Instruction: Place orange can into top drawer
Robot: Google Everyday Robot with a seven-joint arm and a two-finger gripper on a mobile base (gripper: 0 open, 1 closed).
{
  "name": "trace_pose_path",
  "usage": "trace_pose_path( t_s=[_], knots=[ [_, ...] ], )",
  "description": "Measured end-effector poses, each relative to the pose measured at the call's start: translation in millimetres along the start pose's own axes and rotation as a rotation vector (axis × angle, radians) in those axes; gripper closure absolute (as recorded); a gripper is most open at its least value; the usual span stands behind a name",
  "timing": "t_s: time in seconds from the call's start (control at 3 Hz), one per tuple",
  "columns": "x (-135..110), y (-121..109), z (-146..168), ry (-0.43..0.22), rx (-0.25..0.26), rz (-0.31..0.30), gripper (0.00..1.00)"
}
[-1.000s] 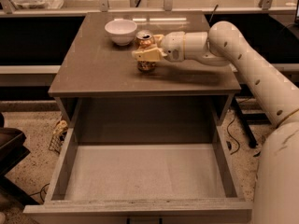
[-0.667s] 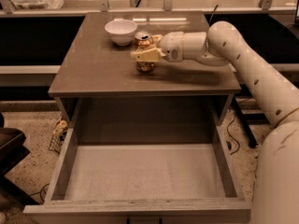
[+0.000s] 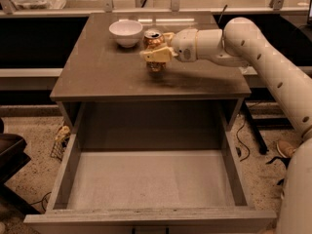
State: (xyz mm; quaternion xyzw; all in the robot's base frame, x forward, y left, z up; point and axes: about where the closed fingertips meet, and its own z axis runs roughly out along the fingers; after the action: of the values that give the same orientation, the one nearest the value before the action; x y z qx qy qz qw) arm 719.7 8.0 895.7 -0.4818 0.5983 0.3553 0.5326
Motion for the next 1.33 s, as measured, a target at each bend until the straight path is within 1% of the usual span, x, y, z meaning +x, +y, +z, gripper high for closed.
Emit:
trace_pose_path(
  t_s=[0.33, 0.67, 1.0, 1.33],
  knots=[
    [-21, 22, -25, 0.012, 0.044, -0.023, 1.0],
    [-22, 66, -48, 0.035, 0.074, -0.036, 1.0],
    [-8, 108, -63, 0.056, 0.085, -0.039, 1.0],
    [15, 150, -78, 0.079, 0.083, -0.027, 1.0]
  ],
)
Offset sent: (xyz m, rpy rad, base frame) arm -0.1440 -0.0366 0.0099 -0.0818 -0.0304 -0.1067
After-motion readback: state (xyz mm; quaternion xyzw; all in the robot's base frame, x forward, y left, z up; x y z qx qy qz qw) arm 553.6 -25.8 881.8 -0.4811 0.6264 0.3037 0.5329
